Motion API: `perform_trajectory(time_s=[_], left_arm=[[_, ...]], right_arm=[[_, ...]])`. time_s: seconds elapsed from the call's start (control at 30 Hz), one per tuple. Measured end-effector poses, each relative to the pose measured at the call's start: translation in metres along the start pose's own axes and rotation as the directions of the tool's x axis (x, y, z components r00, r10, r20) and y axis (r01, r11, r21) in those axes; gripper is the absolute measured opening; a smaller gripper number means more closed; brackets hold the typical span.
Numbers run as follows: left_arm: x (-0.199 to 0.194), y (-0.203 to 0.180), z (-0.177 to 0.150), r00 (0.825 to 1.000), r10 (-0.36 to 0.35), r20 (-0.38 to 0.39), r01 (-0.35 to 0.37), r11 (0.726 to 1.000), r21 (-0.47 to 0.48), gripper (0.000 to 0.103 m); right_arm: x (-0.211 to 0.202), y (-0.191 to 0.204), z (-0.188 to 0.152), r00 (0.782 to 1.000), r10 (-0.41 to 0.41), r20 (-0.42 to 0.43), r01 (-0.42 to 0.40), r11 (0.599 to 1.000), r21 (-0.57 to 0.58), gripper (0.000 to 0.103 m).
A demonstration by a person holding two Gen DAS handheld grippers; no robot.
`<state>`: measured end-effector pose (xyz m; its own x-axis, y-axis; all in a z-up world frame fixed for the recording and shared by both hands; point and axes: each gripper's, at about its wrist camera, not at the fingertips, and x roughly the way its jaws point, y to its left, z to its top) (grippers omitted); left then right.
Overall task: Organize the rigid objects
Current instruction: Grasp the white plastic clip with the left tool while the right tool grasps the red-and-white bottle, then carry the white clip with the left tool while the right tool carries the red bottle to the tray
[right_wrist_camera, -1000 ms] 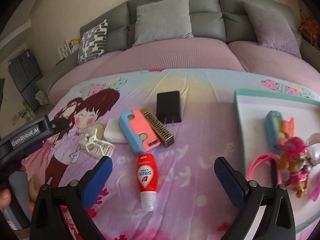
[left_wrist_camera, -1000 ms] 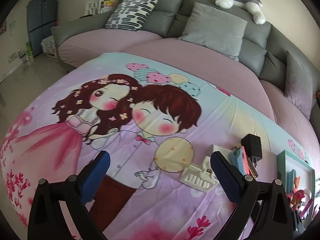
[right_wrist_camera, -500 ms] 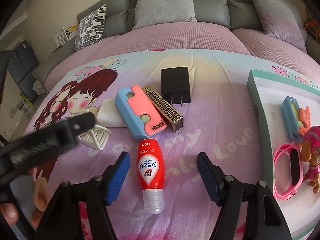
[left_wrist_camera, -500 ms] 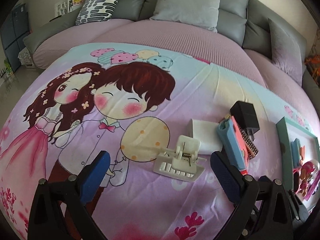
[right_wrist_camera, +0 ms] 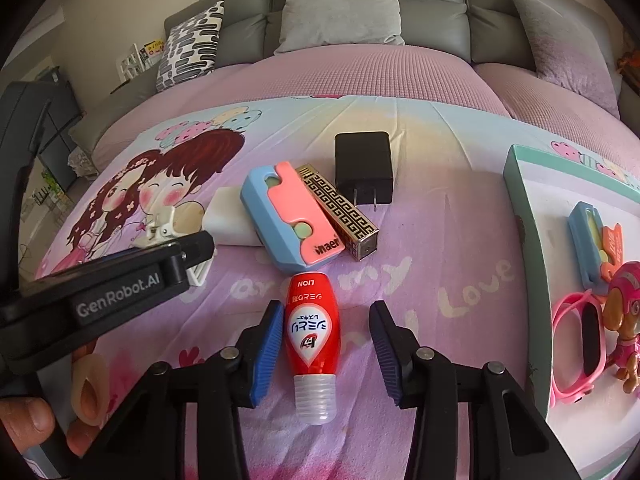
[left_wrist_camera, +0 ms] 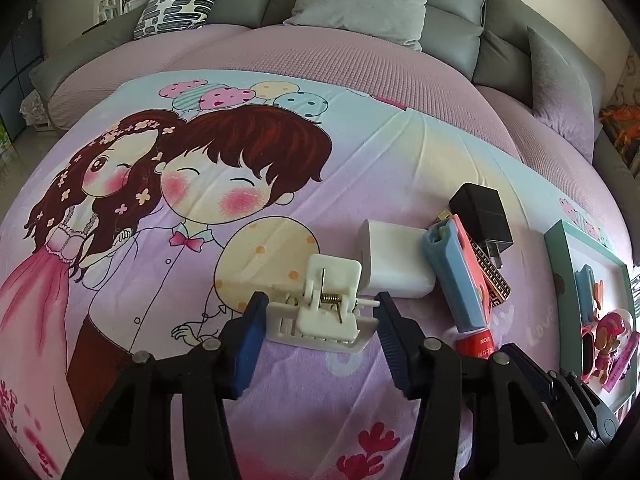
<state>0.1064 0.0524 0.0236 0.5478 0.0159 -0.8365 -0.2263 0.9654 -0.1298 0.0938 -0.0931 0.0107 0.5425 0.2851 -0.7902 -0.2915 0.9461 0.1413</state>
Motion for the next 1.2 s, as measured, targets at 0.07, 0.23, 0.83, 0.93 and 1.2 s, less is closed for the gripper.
perform_trajectory(time_s=[0.07, 0.23, 0.83, 0.93, 1.2], left_arm=[[-0.001, 0.000, 0.000, 1.000, 0.000, 0.000, 0.000, 1.000, 0.000, 0.056], [-0.002, 0.000, 0.000, 1.000, 0.001, -0.002, -0.001, 1.000, -0.006, 0.055], [-0.051, -0.015, 0.009, 0.994, -0.009, 0.112, 0.005, 1.000, 0.027, 0.055], [-0.063, -0.026, 0.010, 0.989, -0.033, 0.143, 0.026, 0.998, 0.049, 0.055], [-0.077, -0.056, 0.009, 0.982, -0.082, 0.171, 0.065, 0.992, 0.106, 0.055]], right_arm=[[0.000, -0.001, 0.000, 1.000, 0.001, -0.003, -0.001, 1.000, 0.002, 0.042], [-0.001, -0.003, -0.001, 1.000, -0.002, -0.006, 0.003, 1.000, 0.009, 0.033], [-0.048, -0.021, 0.009, 0.993, 0.015, 0.114, -0.022, 0.998, 0.057, 0.029], [-0.058, -0.028, 0.012, 0.991, 0.007, 0.137, -0.017, 0.997, 0.073, 0.027], [-0.079, -0.055, 0.013, 0.984, -0.004, 0.177, -0.019, 0.992, 0.123, 0.027]])
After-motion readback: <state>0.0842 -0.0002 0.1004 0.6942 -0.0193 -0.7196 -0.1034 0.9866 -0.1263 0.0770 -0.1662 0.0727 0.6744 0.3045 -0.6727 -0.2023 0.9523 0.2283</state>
